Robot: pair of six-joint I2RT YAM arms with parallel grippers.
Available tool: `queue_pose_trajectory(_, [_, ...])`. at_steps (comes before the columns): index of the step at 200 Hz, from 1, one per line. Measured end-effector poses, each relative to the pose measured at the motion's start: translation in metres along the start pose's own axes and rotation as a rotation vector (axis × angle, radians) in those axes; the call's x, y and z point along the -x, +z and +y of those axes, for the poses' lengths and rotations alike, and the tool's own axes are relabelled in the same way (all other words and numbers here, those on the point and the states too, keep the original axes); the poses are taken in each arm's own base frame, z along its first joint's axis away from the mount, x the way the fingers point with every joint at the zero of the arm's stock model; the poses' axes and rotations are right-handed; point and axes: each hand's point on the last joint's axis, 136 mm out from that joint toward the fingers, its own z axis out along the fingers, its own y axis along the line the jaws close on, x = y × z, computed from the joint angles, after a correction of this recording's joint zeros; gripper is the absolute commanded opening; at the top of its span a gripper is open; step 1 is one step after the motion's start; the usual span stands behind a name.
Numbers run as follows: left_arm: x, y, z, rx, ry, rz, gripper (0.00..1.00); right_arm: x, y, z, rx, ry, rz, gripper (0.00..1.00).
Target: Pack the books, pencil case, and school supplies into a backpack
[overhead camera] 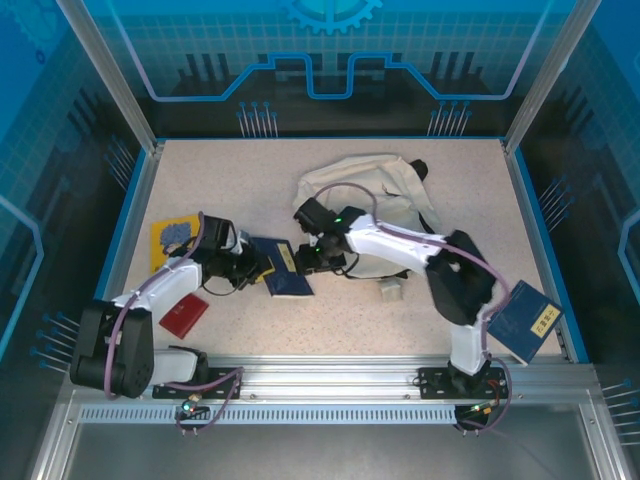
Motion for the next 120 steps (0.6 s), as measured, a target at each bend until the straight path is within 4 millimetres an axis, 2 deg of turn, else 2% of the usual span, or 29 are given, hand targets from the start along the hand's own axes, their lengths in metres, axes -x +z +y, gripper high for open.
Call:
queue_pose_trajectory(31, [0.023, -0.024, -0.048, -0.093, 0.049, -0.106, 0.0, 0.029, -0.081, -0.001, 0.144, 0.098, -0.251, 0.83])
queue_pose_trajectory(52, [0.038, -0.037, -0.083, -0.184, 0.056, -0.178, 0.0, 0.037, -0.118, -0.013, 0.245, 0.192, -0.374, 0.98])
queue_pose_trajectory(89, [0.052, -0.053, -0.146, -0.351, 0.054, -0.262, 0.0, 0.039, -0.142, -0.032, 0.418, 0.342, -0.468, 1.0])
queue_pose_trajectory(120, [0.058, -0.057, -0.195, -0.488, 0.026, -0.281, 0.0, 0.048, -0.154, -0.029, 0.581, 0.437, -0.507, 1.0])
